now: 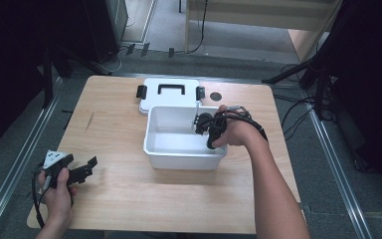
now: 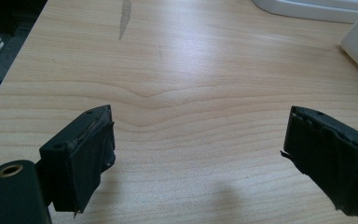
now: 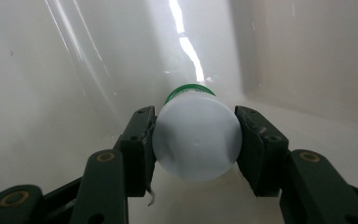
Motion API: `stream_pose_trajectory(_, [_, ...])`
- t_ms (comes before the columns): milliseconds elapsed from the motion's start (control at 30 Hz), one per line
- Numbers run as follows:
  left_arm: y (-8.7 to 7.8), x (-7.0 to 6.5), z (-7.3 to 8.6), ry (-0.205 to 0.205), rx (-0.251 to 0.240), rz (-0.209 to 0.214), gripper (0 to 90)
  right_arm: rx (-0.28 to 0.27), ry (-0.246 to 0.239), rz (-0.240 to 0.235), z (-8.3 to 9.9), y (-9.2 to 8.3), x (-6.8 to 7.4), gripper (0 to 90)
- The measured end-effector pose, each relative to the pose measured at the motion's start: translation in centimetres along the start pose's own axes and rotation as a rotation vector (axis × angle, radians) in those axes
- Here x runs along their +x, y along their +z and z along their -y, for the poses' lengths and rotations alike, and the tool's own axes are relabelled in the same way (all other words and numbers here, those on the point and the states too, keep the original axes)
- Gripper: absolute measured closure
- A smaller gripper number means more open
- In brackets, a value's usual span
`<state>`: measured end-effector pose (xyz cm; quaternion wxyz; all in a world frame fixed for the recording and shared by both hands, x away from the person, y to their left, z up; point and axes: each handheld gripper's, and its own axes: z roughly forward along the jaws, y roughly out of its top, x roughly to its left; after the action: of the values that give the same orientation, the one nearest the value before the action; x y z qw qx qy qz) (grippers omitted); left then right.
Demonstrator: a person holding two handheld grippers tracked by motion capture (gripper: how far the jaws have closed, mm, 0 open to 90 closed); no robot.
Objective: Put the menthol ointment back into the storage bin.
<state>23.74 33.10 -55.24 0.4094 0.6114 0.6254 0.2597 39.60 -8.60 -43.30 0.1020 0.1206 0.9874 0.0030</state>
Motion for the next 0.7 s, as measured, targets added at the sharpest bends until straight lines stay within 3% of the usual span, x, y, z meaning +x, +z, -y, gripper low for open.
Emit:
stream_pose_trajectory(300, [0.0, 0.0, 0.0, -0.002, 0.000, 0.003, 9.1, 0.038, -0.030, 0.001, -1.0, 1.4, 0.2, 51.9])
stream_pose_trajectory(400, [0.0, 0.0, 0.0, -0.003, 0.002, 0.003, 9.1, 0.047, -0.024, -0.006, -1.0, 1.6, 0.4, 51.9])
stream_pose_trajectory(500, [0.1, 0.0, 0.0, -0.003, 0.001, 0.001, 9.1, 0.061, -0.011, 0.023, -1.2, 1.7, 0.2, 51.8])
stream_pose_trajectory(700, [0.0, 0.0, 0.0, 0.000, 0.006, 0.002, 9.1, 0.076, -0.007, 0.034, -1.4, 1.8, 0.3, 51.7])
